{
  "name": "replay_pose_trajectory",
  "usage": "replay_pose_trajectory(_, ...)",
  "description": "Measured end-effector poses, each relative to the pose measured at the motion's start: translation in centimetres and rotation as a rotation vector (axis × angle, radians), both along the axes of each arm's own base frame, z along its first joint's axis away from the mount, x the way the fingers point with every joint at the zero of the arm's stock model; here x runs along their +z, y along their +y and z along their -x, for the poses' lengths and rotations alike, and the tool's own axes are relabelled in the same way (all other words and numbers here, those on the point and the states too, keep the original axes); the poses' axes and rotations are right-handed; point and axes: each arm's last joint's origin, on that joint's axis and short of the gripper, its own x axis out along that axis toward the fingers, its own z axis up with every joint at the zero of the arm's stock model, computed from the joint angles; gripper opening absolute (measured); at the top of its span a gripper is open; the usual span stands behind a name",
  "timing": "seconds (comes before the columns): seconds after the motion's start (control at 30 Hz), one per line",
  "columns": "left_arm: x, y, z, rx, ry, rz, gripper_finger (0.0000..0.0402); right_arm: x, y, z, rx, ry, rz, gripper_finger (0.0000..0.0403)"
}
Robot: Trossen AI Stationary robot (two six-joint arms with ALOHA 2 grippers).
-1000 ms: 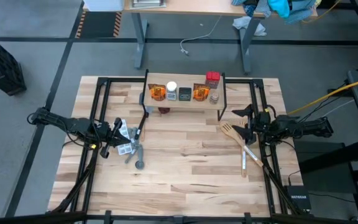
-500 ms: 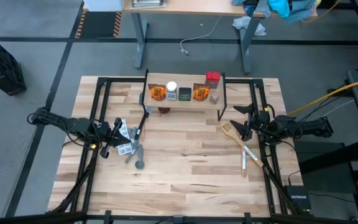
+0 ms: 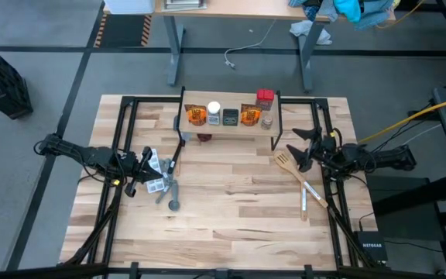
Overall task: Shelf spices
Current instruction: Remove the transparent seasoning bottle from the shelf
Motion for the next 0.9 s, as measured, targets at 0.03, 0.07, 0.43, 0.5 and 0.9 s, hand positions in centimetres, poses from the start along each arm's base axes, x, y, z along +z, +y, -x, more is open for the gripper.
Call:
replay_pose_trajectory(0.03, 0.0, 0.0, 0.0, 0.000, 0.000, 0.000, 0.0005, 0.0, 0.0, -0.1, 0.000, -0.002, -0.001, 0.0363)
replay_pose_trajectory(0.07, 0.0, 0.0, 0.0, 0.000, 0.000, 0.000, 0.0005, 0.1, 0.0, -0.2, -0.001, -0.004, -0.001, 0.0363)
replay_pose_trajectory(0.43, 0.0, 0.0, 0.0, 0.000, 0.000, 0.000, 0.0005, 2.4, 0.4, -3.5, -0.047, 0.170, 0.031, 0.0363)
replay_pose_trajectory(0.5, 0.0, 0.0, 0.0, 0.000, 0.000, 0.000, 0.0005, 3.1, 0.5, -4.6, -0.090, 0.239, 0.064, 0.0363)
replay_pose_trajectory(0.9, 0.0, 0.0, 0.0, 0.000, 0.000, 0.000, 0.0005, 4.6, -1.0, -10.2, -0.264, 0.573, 0.124, 0.0363)
